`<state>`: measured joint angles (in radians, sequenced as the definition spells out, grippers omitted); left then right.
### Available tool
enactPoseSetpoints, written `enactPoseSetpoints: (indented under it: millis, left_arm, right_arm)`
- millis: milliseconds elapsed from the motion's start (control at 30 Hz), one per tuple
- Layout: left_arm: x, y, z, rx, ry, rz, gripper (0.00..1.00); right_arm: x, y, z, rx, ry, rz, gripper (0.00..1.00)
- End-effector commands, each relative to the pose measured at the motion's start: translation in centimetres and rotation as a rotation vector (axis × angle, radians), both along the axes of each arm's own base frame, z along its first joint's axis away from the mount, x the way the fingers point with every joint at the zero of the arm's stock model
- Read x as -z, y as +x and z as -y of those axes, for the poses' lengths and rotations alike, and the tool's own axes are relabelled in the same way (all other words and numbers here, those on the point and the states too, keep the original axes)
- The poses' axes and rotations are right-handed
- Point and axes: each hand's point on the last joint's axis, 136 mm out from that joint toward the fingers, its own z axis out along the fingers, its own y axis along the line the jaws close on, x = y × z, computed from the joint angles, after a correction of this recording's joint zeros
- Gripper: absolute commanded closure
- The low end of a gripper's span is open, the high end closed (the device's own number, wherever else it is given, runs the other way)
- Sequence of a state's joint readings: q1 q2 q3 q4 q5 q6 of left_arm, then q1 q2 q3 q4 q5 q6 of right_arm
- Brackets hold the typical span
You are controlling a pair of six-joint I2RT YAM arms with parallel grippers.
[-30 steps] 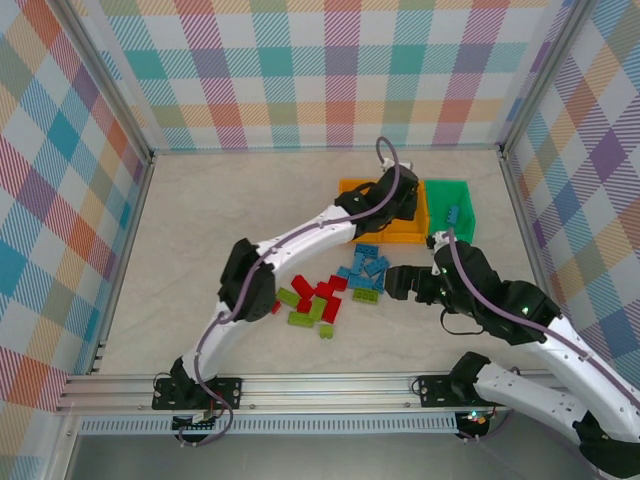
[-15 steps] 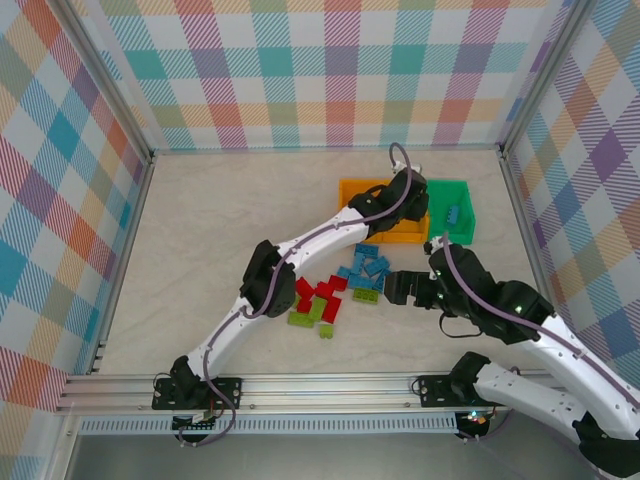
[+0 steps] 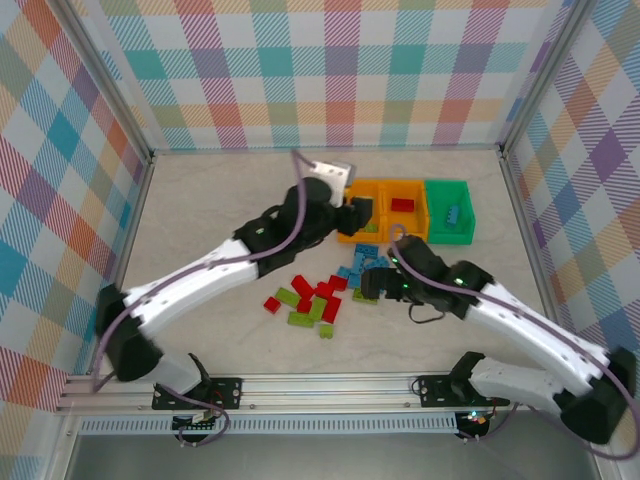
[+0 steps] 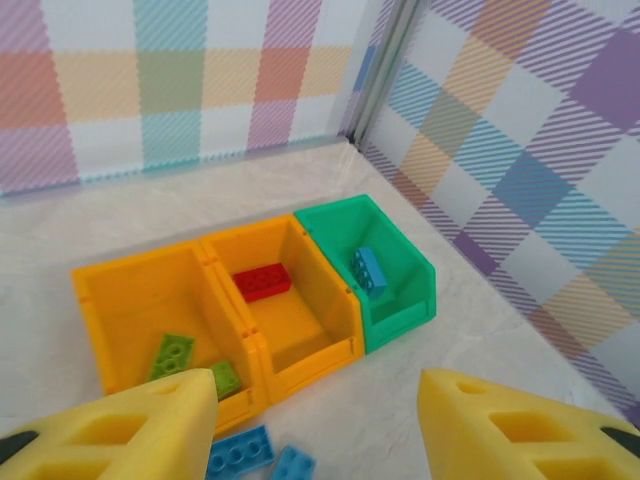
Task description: Sort the legos into containers by color
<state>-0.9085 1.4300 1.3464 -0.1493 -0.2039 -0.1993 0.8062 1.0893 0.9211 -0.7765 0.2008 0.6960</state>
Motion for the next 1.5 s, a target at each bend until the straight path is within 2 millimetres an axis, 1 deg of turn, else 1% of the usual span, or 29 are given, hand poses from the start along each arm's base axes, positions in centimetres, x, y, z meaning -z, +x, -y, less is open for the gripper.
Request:
enactPoseSetpoints:
  millis: [0,67,133,200,233,300,333,433,500,567,633,767,833,900,967,1000,1167,1200,1300,1367,1467]
  left_arm:
    - [0.8,-2.6,-3.6,0.032,0.132,0.092,0.44]
    - [0.8,-5.1,-5.4,0.116,0.203,0.134,0.39]
    - [1.6,-8.5,-6.6,0.284,0.310,0.189,0.28]
    - [3.1,-11.3,-7.4,0.444,0.418,0.264,0.18]
    - [4.4,-12.5,-8.0,0.527,0.492,0.304,0.12]
    - [6.9,-13.5,-9.2,0.602,0.614,0.368,0.02]
    - [8.2,-13.7,-9.7,0.630,0.668,0.391,0.00]
    - [11.8,-14.3,-10.4,0.701,0.766,0.424,0.00]
    - [13.5,-14.9,-10.7,0.763,0.809,0.431,0.00]
    - [14.3,-15.2,-10.8,0.794,0.829,0.421,0.00]
    - [14.6,-15.6,-10.7,0.830,0.829,0.418,0.00]
    - [14.1,-16.2,-10.6,0.850,0.787,0.447,0.00]
    - [13.7,-16.3,-10.4,0.850,0.766,0.467,0.00]
    - [13.5,-16.4,-10.4,0.854,0.754,0.468,0.00]
    - [13.4,-16.4,-10.4,0.857,0.748,0.468,0.00]
    - [13.3,-16.4,-10.4,0.858,0.745,0.468,0.00]
    - [13.4,-16.9,-10.2,0.883,0.729,0.472,0.00]
    - [13.5,-16.9,-10.2,0.885,0.731,0.473,0.00]
    - [13.6,-17.0,-10.4,0.890,0.738,0.486,0.00]
    - [13.5,-17.0,-10.4,0.888,0.736,0.498,0.00]
    - [13.4,-16.9,-10.4,0.880,0.736,0.506,0.00]
  right_arm:
    - [0.0,2.8,-2.6,0.000,-0.005,0.021,0.00]
    - [0.7,4.0,-3.7,-0.005,-0.015,0.016,0.00]
    - [1.6,5.1,-4.5,0.002,-0.033,0.012,0.00]
    - [2.6,6.1,-4.9,0.000,-0.061,-0.005,0.00]
    - [3.2,6.4,-5.2,-0.008,-0.085,-0.016,0.02]
    - [4.4,7.2,-5.5,-0.008,-0.131,-0.043,0.06]
    - [4.9,7.6,-5.8,-0.005,-0.149,-0.059,0.08]
    - [6.4,8.6,-6.2,0.007,-0.207,-0.091,0.15]
    - [7.1,9.4,-5.9,0.032,-0.250,-0.083,0.20]
    - [7.9,10.1,-5.6,0.046,-0.292,-0.066,0.23]
    - [8.7,10.8,-5.3,0.051,-0.324,-0.064,0.27]
    - [9.8,11.6,-4.8,0.068,-0.340,-0.079,0.33]
    - [10.2,12.1,-5.1,0.057,-0.319,-0.068,0.43]
    - [10.4,12.4,-5.3,0.052,-0.315,-0.072,0.48]
    - [10.7,12.6,-5.4,0.047,-0.321,-0.078,0.53]
    - [10.8,12.8,-5.5,0.045,-0.318,-0.075,0.56]
    - [11.9,12.8,-5.5,0.051,-0.310,-0.102,0.63]
    - [12.0,12.8,-5.4,0.053,-0.310,-0.105,0.66]
    - [11.5,12.8,-5.5,0.054,-0.302,-0.094,0.76]
    - [10.6,13.0,-5.6,0.053,-0.284,-0.076,0.80]
    - [7.8,13.0,-5.9,0.051,-0.229,-0.027,0.85]
